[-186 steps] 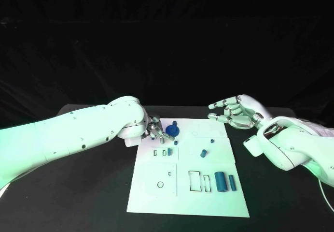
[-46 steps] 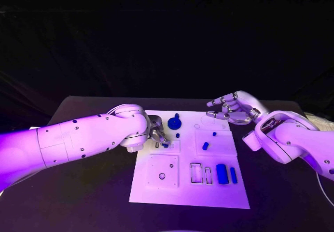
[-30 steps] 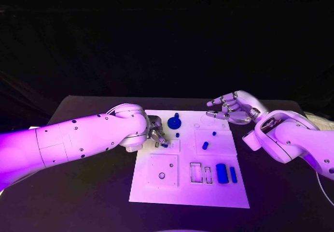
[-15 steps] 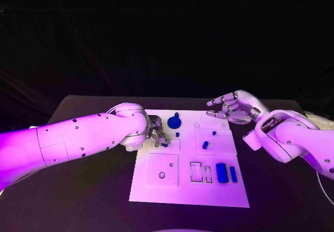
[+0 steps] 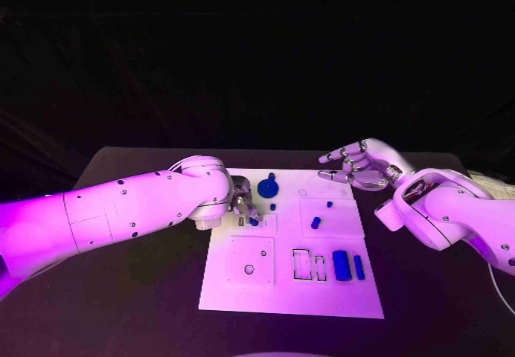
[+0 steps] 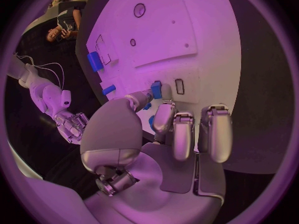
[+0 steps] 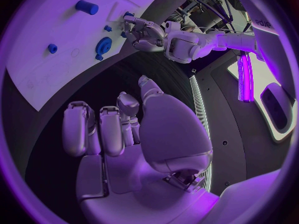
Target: Assemble the parts on the task board
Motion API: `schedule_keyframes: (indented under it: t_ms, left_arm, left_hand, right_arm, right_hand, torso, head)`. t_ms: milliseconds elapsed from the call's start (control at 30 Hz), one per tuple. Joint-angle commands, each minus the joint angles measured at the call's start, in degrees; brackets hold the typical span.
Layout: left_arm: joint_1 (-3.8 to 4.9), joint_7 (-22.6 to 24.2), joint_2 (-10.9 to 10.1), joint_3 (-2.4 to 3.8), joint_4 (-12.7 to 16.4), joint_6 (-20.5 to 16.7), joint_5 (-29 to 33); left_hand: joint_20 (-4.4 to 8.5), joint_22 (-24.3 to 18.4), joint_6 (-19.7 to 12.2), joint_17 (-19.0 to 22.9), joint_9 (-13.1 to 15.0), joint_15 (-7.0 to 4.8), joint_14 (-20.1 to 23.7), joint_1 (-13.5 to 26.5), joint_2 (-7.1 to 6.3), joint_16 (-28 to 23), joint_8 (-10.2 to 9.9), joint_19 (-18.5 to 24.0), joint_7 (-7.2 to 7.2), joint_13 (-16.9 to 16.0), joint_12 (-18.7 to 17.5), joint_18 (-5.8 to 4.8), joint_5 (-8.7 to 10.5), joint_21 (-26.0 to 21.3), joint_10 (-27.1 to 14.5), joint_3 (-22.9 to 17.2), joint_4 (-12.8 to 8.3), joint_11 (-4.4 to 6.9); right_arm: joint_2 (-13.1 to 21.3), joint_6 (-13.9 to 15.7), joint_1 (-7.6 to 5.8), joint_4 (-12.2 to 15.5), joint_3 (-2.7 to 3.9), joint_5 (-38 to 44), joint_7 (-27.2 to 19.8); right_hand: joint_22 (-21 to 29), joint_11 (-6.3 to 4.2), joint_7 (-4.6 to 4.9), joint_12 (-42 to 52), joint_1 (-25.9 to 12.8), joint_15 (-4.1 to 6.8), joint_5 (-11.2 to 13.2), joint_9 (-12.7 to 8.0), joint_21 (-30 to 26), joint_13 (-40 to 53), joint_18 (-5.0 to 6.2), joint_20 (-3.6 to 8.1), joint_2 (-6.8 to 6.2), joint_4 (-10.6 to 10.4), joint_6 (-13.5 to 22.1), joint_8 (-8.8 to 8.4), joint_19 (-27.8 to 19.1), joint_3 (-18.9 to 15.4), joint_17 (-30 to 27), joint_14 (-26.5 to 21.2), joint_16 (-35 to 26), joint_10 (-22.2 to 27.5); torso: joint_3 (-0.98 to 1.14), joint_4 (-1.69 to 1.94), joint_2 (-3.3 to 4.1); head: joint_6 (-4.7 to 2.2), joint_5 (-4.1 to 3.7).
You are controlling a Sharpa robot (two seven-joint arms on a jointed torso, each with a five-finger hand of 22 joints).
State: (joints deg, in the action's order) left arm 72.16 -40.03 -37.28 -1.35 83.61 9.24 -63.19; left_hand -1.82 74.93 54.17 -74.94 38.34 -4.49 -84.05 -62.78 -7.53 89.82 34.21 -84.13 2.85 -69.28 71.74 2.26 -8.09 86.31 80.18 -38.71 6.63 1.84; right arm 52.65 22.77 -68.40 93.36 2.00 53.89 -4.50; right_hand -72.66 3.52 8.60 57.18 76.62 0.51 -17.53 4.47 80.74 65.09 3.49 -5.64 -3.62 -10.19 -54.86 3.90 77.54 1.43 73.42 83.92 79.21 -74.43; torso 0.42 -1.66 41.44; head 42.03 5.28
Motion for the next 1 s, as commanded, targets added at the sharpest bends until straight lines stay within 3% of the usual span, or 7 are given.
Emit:
schedule_keyframes:
  t_ms: [33,1000]
  left_arm:
    - [-0.46,-3.31,0.50,-0.37,-0.24,2.54,1.19]
    - [-0.46,-3.31,1.03,-0.37,-1.14,5.37,0.86]
  left_hand:
    - [0.33,9.55,0.71,-15.06,-0.06,-0.56,-5.95,0.36,0.33,0.18,-0.21,-2.50,-1.04,-0.15,0.48,-0.82,-0.01,0.32,0.28,0.00,-0.35,0.27]
    - [0.76,10.25,4.20,-15.06,-1.90,-1.01,-5.95,3.69,1.47,0.18,-1.15,-2.93,-1.91,-3.60,3.50,-0.99,-0.17,0.66,2.29,1.96,0.85,0.95]
  right_arm:
    - [0.03,-0.70,0.04,0.14,0.00,0.59,-0.03]
    - [0.09,-1.05,0.04,0.14,0.00,0.59,0.02]
  right_hand:
    - [0.06,-0.08,-0.06,-0.28,0.62,0.24,-0.20,0.06,-0.40,-0.06,0.62,-0.02,0.01,-0.03,-0.30,0.37,-0.25,-0.22,-0.06,2.42,-0.15,0.22]
    - [0.06,-0.08,-0.06,-0.28,0.62,0.24,-0.20,0.06,-0.40,-0.06,0.62,-0.02,0.01,-0.03,-0.30,0.37,-0.25,-0.22,-0.06,2.42,-0.15,0.22]
  torso:
    - [0.01,0.05,-0.02]
    - [-0.04,0.11,-0.01]
  head:
    - [0.05,-0.09]
    - [0.37,-0.02]
